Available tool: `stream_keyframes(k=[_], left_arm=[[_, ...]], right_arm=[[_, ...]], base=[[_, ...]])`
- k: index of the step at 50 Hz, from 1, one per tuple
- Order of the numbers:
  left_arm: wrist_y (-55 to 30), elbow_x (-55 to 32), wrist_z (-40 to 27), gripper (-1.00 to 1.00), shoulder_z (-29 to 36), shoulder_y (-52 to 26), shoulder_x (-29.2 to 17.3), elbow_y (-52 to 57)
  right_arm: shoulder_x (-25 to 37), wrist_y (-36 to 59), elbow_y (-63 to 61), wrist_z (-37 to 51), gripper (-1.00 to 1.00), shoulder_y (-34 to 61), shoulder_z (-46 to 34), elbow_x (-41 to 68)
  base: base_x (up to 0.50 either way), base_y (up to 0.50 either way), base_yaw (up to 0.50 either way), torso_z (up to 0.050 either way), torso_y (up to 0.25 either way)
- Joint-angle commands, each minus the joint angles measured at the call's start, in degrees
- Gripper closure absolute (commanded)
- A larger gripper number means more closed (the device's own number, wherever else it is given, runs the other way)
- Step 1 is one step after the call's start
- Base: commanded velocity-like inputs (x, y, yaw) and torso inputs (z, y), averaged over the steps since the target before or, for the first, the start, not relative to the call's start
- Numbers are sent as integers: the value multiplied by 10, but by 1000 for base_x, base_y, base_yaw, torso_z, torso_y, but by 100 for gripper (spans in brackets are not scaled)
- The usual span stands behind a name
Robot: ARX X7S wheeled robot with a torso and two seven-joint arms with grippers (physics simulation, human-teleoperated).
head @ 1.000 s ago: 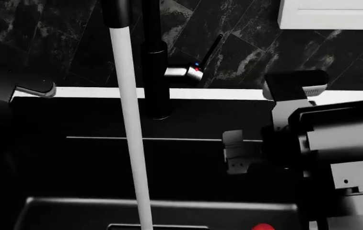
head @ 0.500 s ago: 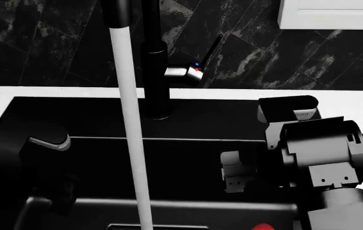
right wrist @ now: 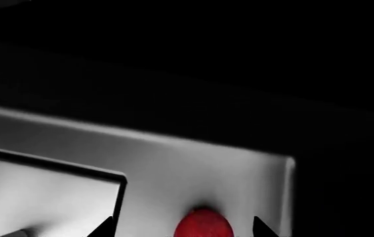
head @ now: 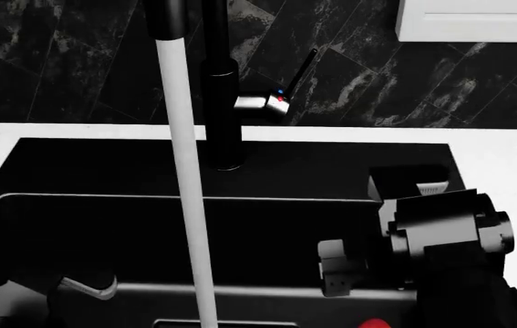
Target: Pick the eggplants and mangos from the sink and place them in one bowl. Place the bell pepper in the other bowl. Then turn off the sink faucet.
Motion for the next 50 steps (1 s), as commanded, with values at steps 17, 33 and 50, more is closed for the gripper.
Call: stream_keyframes(k=[17,33,50], left_arm=[[-29,-345,-220,-100,-50,6,-12,-68],[29,-413,-243,-100,27,37,-35,-133],[100,-351,-179,-100,101,47,-12,-226]], right_arm=[[-3,-22,30,-20,-100,-11,5,-12],[-9,-31,47,-30,-100,-10,9,-27],[-8,-33,46,-36,-100,-17,28,-42]], base=[[0,0,0,0,0],[0,0,0,0,0],[0,0,0,0,0]])
